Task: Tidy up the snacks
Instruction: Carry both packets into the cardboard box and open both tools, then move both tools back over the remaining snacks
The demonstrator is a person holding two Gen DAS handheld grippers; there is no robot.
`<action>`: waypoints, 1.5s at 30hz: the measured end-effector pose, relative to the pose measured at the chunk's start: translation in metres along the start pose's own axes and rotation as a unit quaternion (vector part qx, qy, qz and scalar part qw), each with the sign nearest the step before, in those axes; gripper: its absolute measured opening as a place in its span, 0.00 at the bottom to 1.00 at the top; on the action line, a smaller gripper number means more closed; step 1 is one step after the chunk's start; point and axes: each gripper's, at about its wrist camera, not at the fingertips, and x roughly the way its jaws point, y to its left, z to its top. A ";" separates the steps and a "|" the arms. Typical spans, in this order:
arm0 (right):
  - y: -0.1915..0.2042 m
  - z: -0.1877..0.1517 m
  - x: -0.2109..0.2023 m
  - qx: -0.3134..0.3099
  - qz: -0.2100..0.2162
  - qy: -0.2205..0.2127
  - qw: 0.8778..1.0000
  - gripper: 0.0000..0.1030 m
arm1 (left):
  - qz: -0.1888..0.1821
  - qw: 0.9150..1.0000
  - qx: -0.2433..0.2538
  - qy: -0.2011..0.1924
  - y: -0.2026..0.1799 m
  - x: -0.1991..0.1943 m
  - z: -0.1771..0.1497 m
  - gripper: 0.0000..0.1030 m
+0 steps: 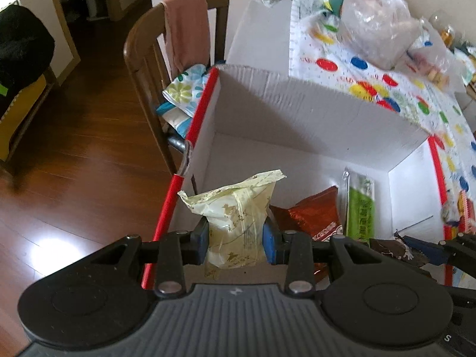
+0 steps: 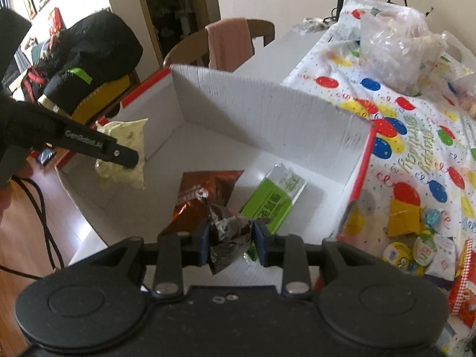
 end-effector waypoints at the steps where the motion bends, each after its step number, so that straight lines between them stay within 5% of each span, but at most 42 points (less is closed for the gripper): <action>1: 0.001 0.000 0.002 -0.001 -0.001 0.003 1.000 0.28 | -0.001 1.000 0.004 0.004 -0.001 0.003 0.000 0.34; 10: 0.007 -0.002 0.012 -0.008 -0.016 0.016 1.000 0.29 | 0.018 0.998 0.063 0.012 -0.026 0.017 -0.013 0.35; 22: 0.007 -0.005 0.006 0.001 -0.011 0.008 1.000 0.34 | 0.006 0.997 0.064 0.032 -0.033 0.027 -0.030 0.40; 26: 0.005 -0.005 -0.004 0.013 -0.008 -0.004 1.000 0.44 | 0.000 0.998 0.058 0.014 -0.032 0.017 -0.032 0.57; 29: 0.001 -0.005 -0.012 0.024 -0.004 -0.014 1.000 0.46 | -0.007 0.999 0.053 -0.001 -0.031 0.007 -0.032 0.60; 33: -0.002 -0.005 -0.029 0.032 0.000 -0.036 0.999 0.64 | -0.016 0.999 0.048 -0.020 -0.031 -0.008 -0.033 0.66; 45: -0.012 -0.009 -0.077 0.052 0.014 -0.087 0.995 0.84 | -0.047 0.994 0.056 -0.080 -0.047 -0.056 -0.042 0.74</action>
